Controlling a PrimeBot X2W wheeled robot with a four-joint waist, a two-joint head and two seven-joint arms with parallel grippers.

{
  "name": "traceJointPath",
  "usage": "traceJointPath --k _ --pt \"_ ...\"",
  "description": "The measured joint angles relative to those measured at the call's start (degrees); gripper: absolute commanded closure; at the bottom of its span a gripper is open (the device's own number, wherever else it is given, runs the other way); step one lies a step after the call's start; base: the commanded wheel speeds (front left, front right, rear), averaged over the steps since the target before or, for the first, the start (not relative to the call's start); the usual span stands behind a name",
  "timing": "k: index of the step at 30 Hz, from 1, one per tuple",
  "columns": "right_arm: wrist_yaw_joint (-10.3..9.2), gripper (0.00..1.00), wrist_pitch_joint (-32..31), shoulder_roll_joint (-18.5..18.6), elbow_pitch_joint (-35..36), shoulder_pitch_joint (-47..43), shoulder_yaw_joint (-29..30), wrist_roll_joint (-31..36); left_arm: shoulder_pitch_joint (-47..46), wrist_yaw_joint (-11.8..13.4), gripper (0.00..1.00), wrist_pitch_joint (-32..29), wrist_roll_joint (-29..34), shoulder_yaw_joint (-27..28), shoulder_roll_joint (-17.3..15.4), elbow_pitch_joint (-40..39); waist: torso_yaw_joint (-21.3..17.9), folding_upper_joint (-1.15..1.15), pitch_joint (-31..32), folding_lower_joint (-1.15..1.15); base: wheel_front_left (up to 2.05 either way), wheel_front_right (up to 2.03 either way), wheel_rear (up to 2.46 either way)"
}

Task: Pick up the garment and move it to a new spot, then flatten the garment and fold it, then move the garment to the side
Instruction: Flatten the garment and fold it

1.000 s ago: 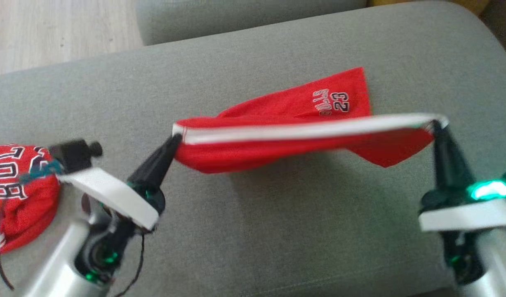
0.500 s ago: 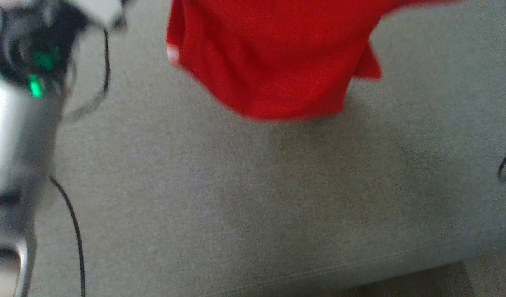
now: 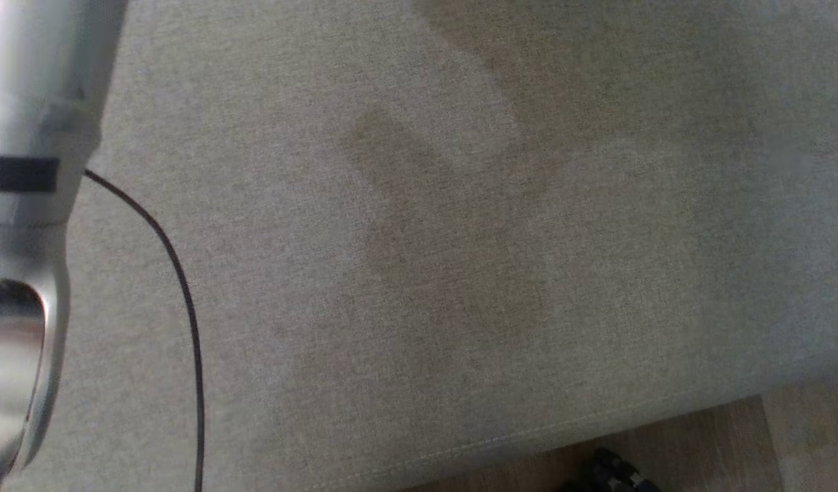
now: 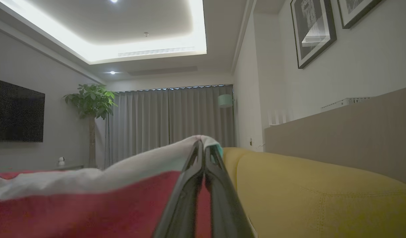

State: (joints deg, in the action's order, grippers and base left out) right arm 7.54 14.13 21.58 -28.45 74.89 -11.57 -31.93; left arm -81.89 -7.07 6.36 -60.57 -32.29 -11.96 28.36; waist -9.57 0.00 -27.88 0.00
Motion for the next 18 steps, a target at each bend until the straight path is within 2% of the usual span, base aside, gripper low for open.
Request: traceJointPath --k 3,7,12,14,18 --pt "0.0 1.0 0.08 0.15 1.18 -3.43 -2.89 -1.64 3.48 -0.04 1.0 2.3 -2.47 -4.33 -2.18 -0.24 0.08 0.0 0.01 0.0 0.0 0.0 0.0" --pt "0.0 1.0 0.09 0.15 3.11 -13.68 -5.08 -3.37 13.16 -0.04 1.0 5.35 -4.87 -10.42 -6.39 -0.26 0.49 0.0 0.69 0.0 0.0 0.0 0.0" --pt "0.0 1.0 0.18 0.69 7.89 -29.59 -3.11 -5.01 26.92 -0.04 1.0 7.91 -6.27 -16.97 -9.22 -4.19 1.62 0.0 2.95 0.0 0.0 0.0 0.0" --pt "0.0 1.0 0.25 1.02 11.04 -35.95 -1.05 -5.66 32.5 -0.05 1.0 7.93 -6.13 -16.93 -9.58 -6.38 2.07 0.0 4.33 0.0 0.0 0.0 0.0" --pt "0.0 1.0 0.23 1.14 17.56 -49.5 2.49 -6.87 45.18 -0.07 1.0 7.94 -1.42 -12.65 -9.54 -12.12 2.8 0.0 7.55 0.0 0.0 0.0 0.0"
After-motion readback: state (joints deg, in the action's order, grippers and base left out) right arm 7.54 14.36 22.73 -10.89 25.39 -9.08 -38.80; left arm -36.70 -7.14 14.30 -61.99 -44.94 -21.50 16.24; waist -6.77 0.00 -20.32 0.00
